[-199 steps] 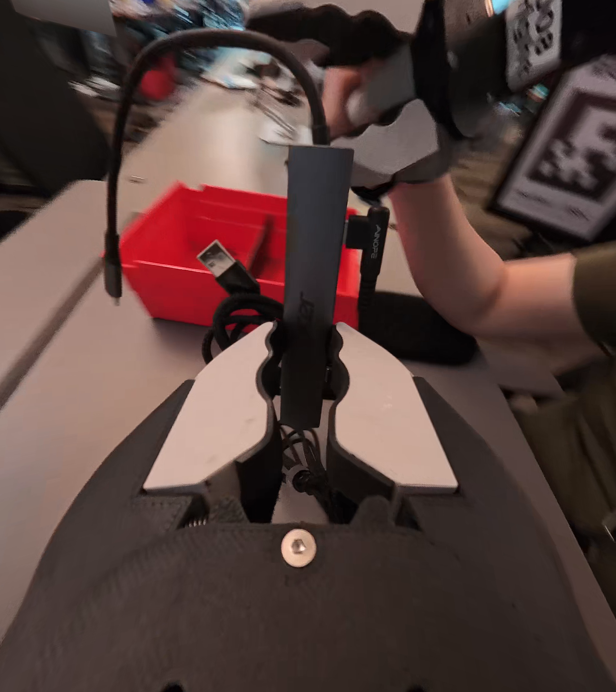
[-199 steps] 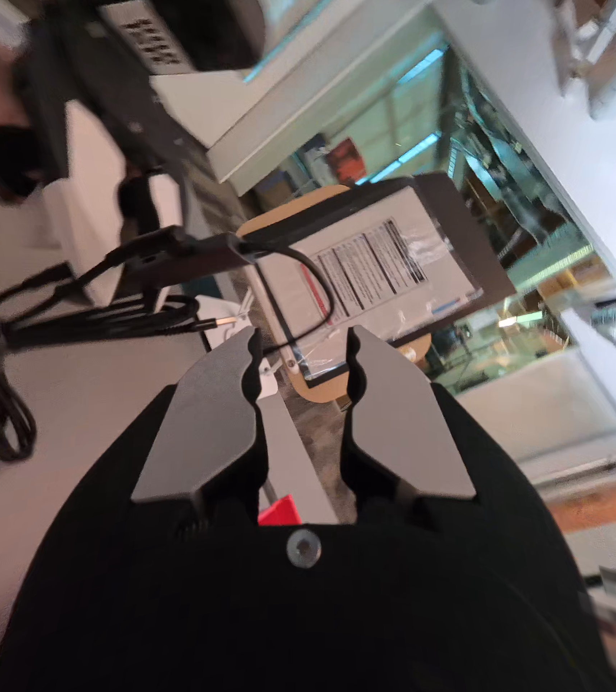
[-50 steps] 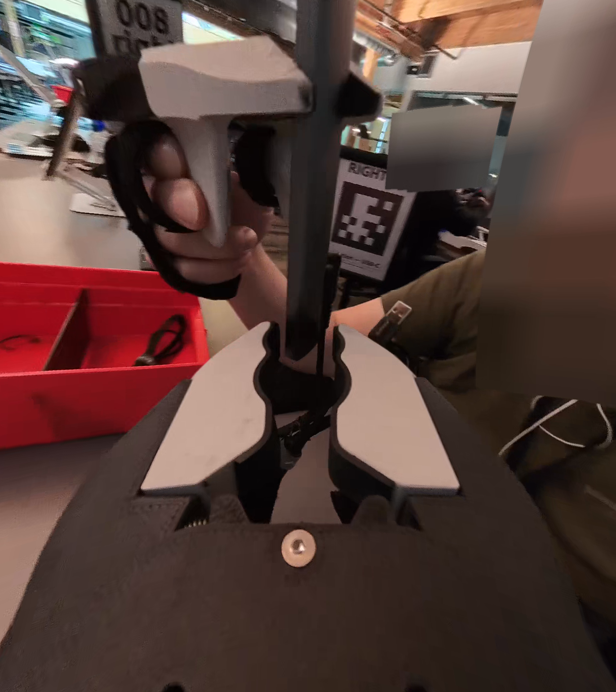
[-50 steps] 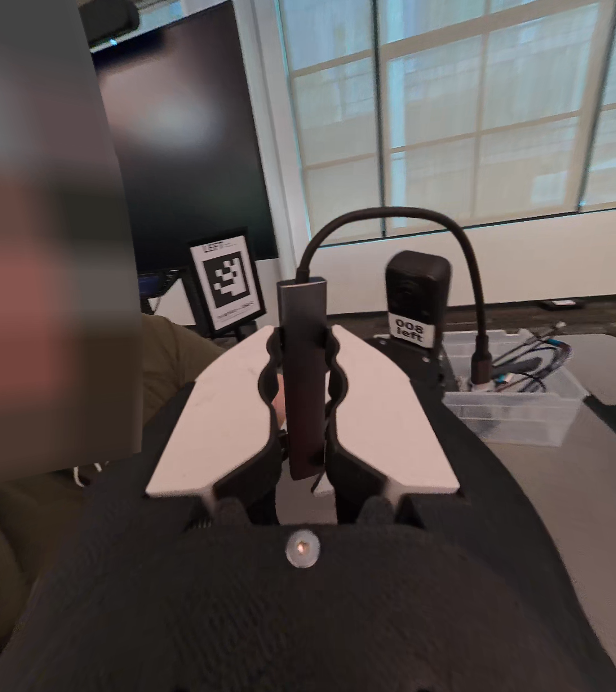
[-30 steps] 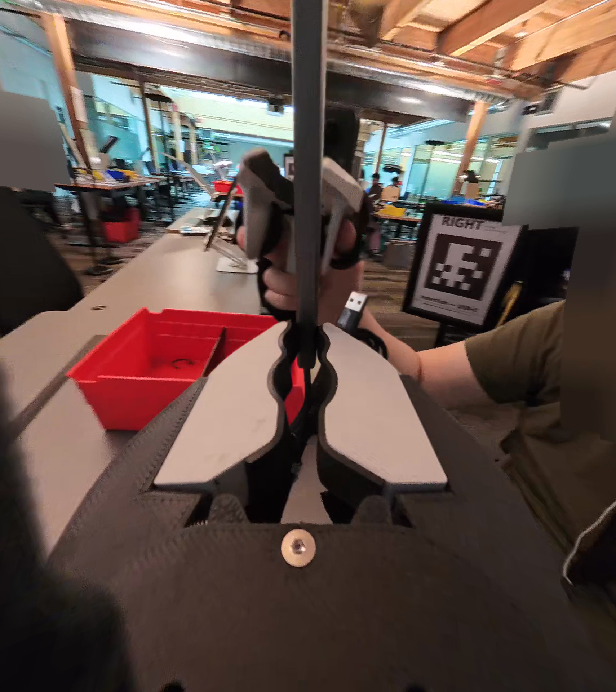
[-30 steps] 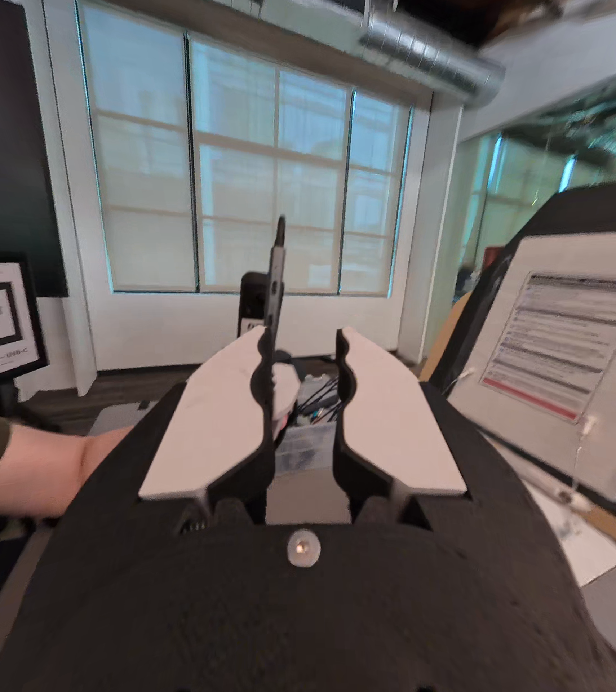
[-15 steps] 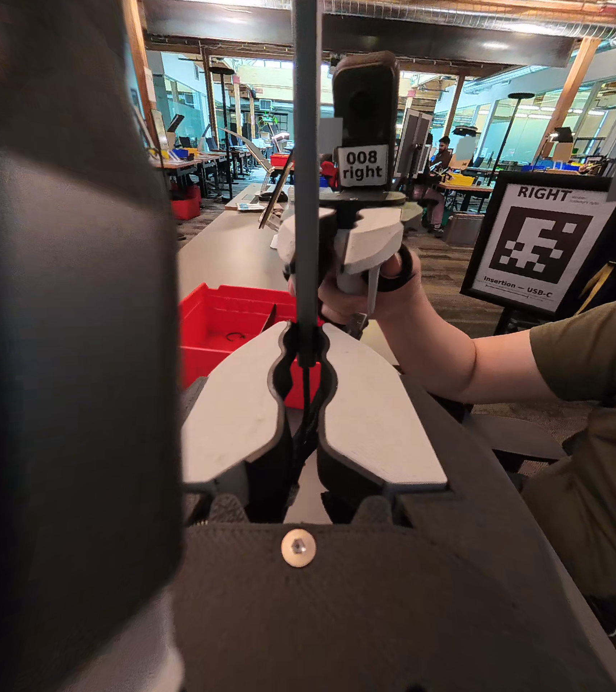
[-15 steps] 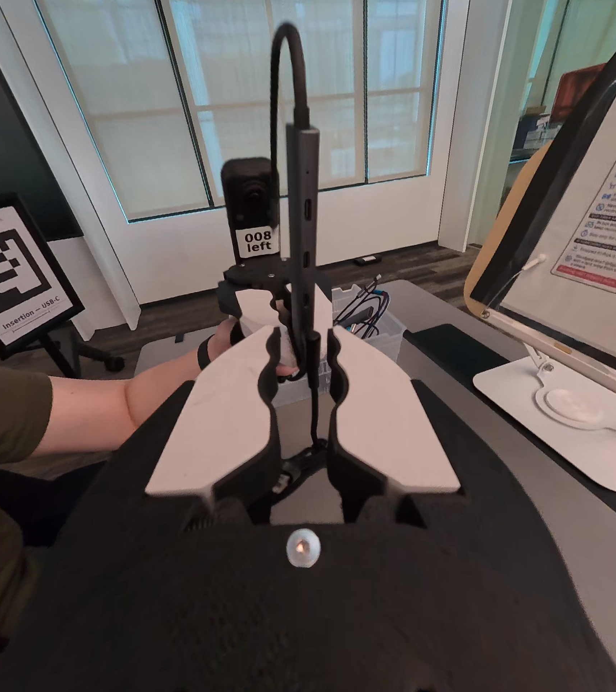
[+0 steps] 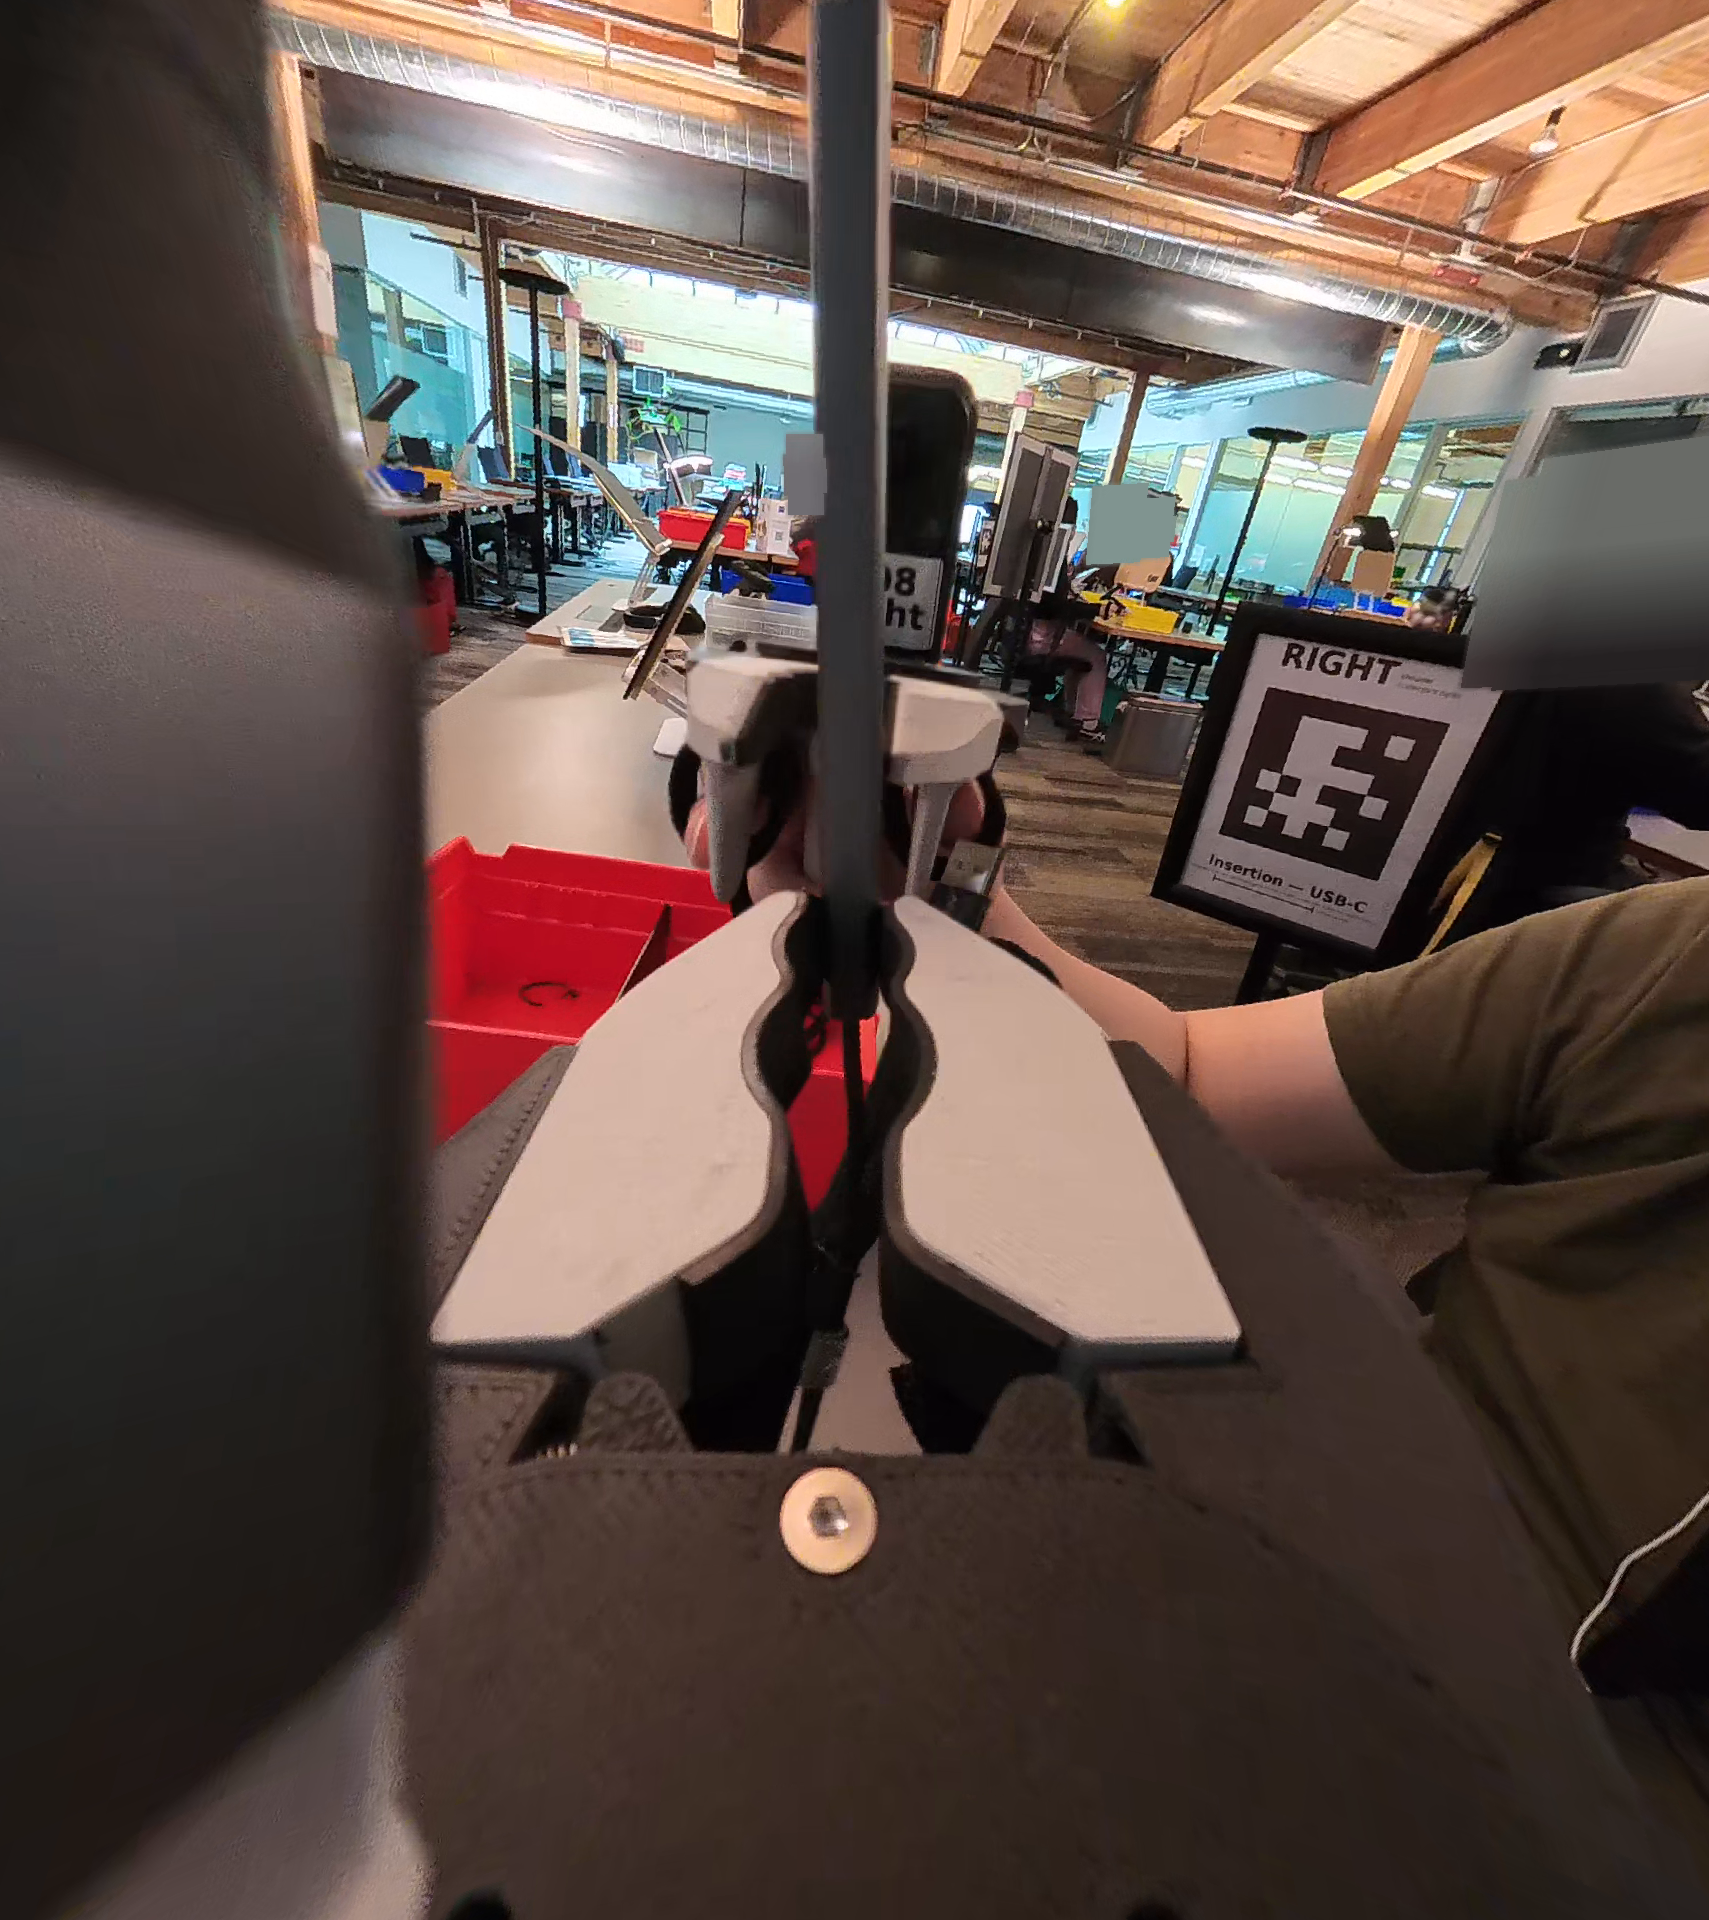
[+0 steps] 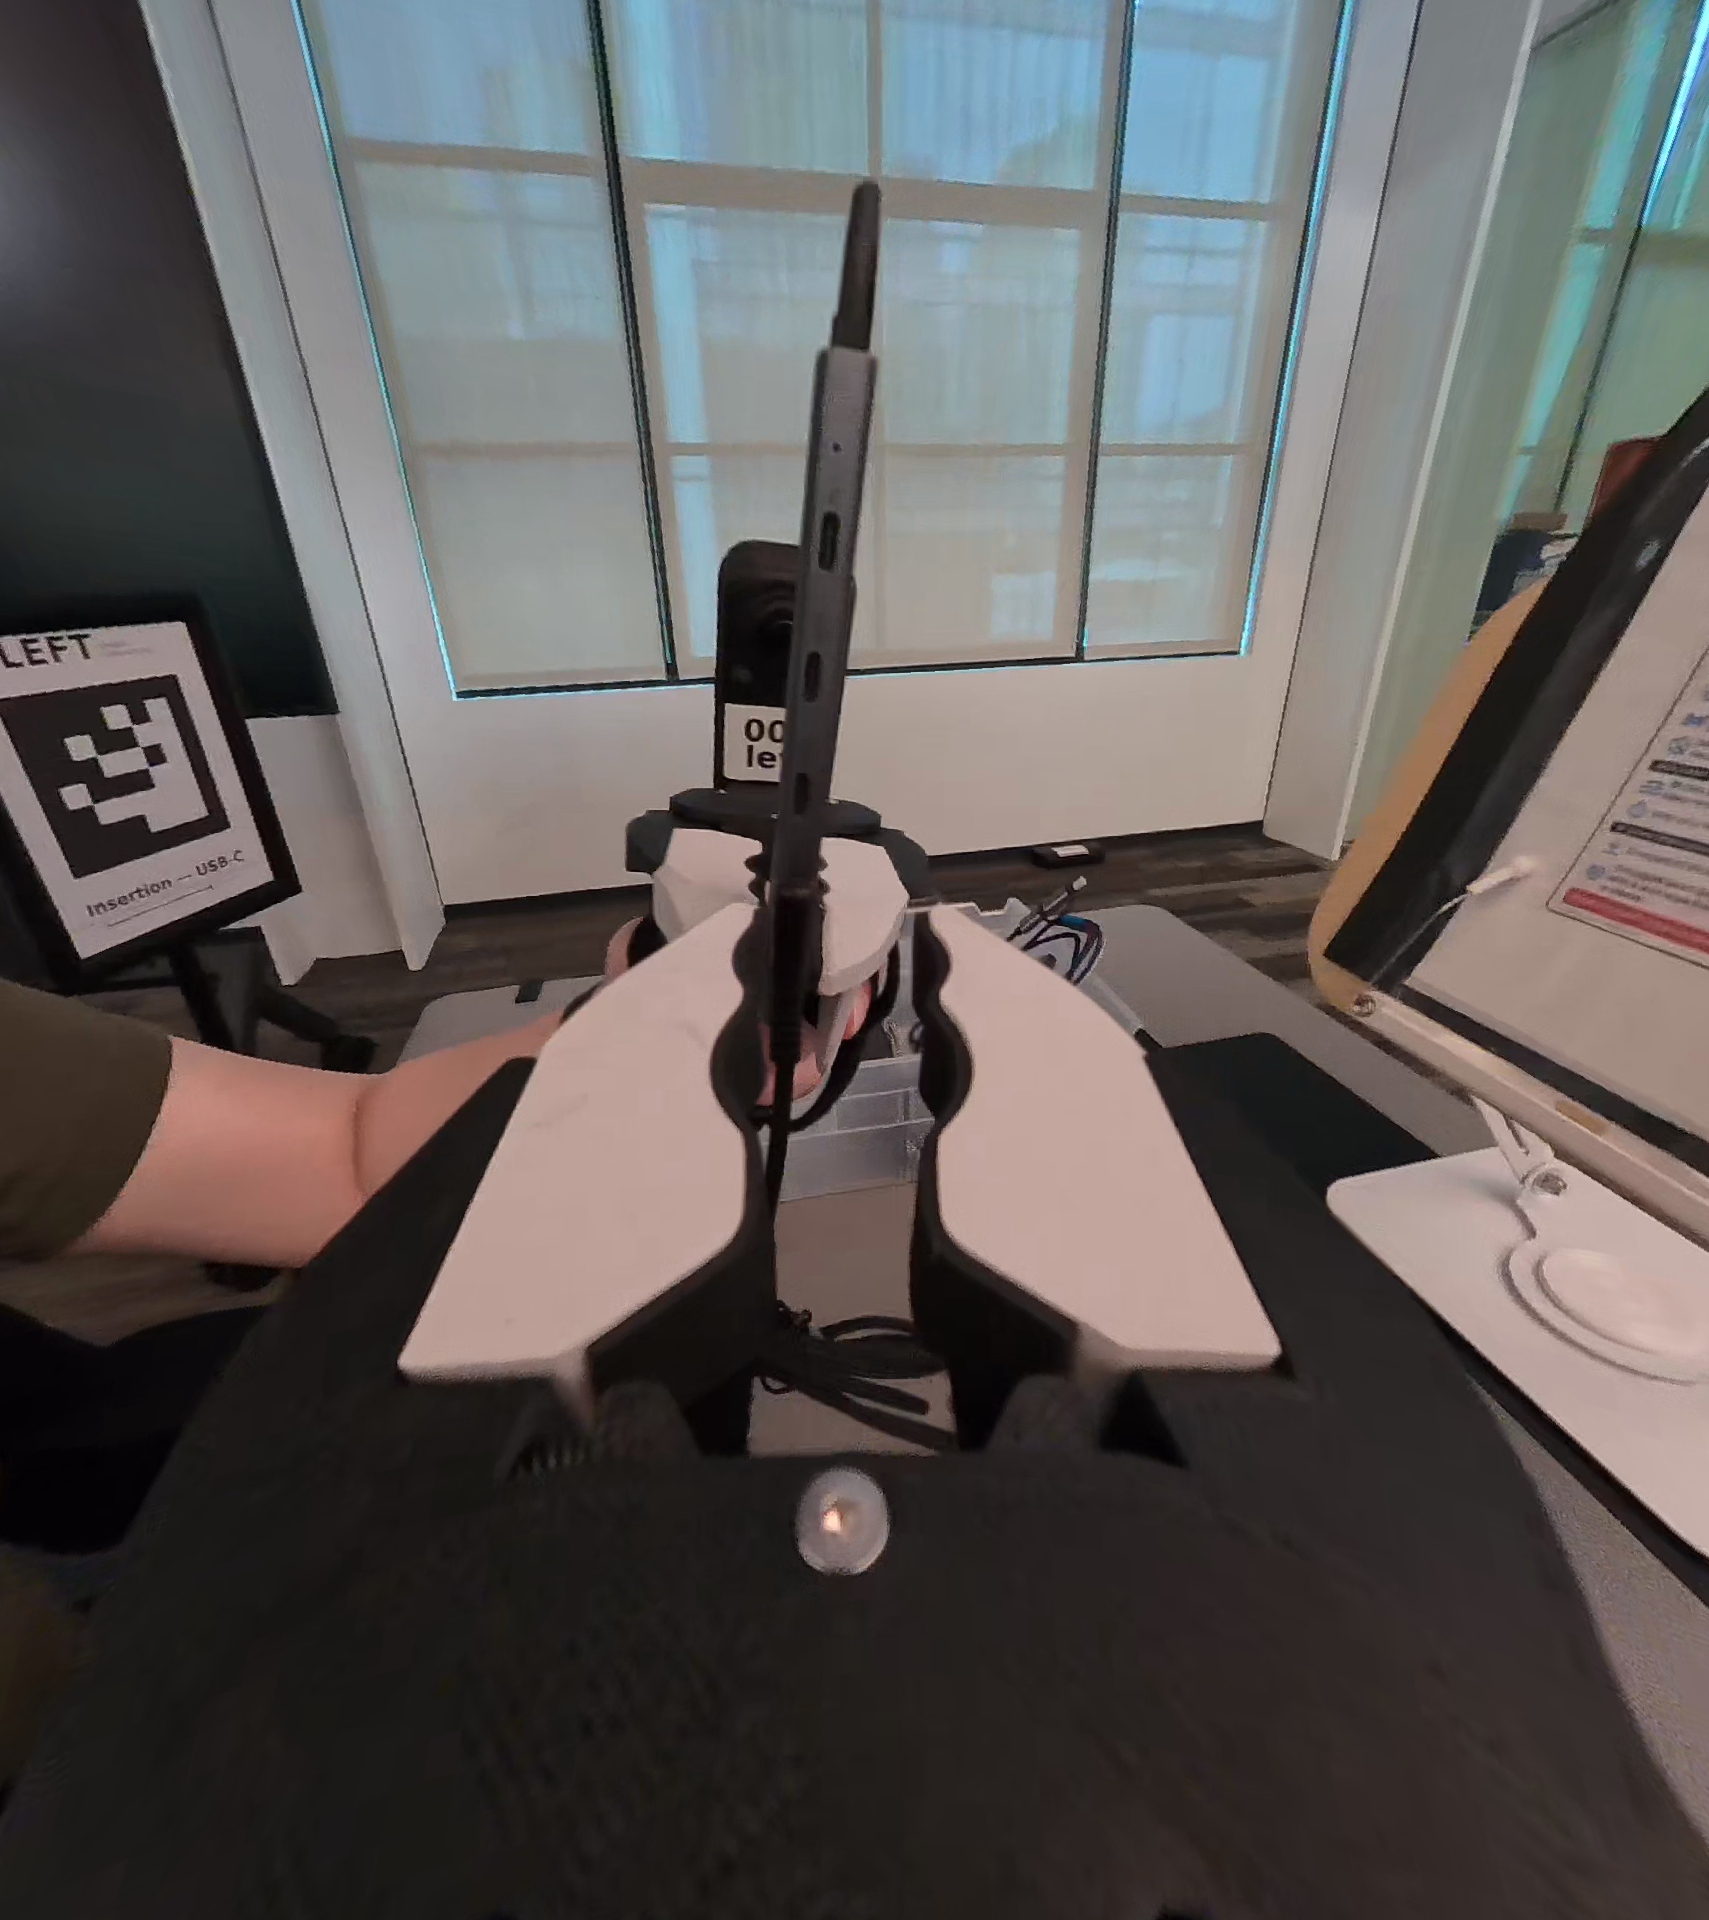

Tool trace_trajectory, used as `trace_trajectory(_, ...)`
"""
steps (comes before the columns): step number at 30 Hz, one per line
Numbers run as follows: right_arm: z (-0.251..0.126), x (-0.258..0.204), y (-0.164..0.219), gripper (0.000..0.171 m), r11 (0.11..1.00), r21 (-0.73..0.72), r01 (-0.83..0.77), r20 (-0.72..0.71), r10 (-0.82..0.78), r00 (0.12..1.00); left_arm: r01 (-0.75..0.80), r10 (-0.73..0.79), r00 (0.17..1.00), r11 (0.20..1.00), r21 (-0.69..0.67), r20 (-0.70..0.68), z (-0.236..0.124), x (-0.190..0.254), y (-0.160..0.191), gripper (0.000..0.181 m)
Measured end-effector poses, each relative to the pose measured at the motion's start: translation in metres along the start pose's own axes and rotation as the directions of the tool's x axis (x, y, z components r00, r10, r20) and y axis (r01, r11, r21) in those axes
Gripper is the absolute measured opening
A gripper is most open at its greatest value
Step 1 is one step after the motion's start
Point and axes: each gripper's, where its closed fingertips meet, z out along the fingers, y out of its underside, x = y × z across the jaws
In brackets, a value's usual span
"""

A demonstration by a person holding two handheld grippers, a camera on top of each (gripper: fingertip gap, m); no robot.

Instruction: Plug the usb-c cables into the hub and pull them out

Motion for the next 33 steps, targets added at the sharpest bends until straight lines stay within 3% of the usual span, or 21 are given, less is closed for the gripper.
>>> trace_trajectory(5,0.01,-0.003,0.009,0.024,0.999,-0.023,-0.022,0.006,0.022,1.0,0.001,-0.001,1.0,1.0,0.0,0.013,0.001,-0.002,0.001,0.009)
trace_trajectory(8,0.012,-0.007,0.009,0.009,1.0,0.001,-0.01,0.022,0.01,1.0,-0.002,0.002,1.0,1.0,0.004,0.022,0.002,-0.003,0.001,0.009)
trace_trajectory(14,0.012,-0.006,0.013,0.008,0.997,-0.027,-0.077,0.042,0.078,0.996,-0.01,0.011,0.999,1.0,-0.027,0.033,0.003,-0.005,0.006,0.009)
trace_trajectory(17,0.014,-0.006,0.02,0.008,0.995,-0.076,-0.063,0.035,0.066,0.997,-0.004,0.004,1.0,1.0,-0.01,0.028,0.002,-0.003,0.002,0.019)
trace_trajectory(20,0.017,-0.009,0.026,0.009,0.993,-0.114,-0.035,0.045,0.04,0.998,-0.003,0.002,0.999,1.0,0.008,0.033,-0.003,-0.004,-0.003,0.009)
trace_trajectory(33,0.014,-0.007,0.029,0.009,0.986,-0.145,-0.086,0.07,0.097,0.993,-0.015,0.017,0.999,0.999,-0.046,0.046,-0.002,-0.007,0.0,0.009)
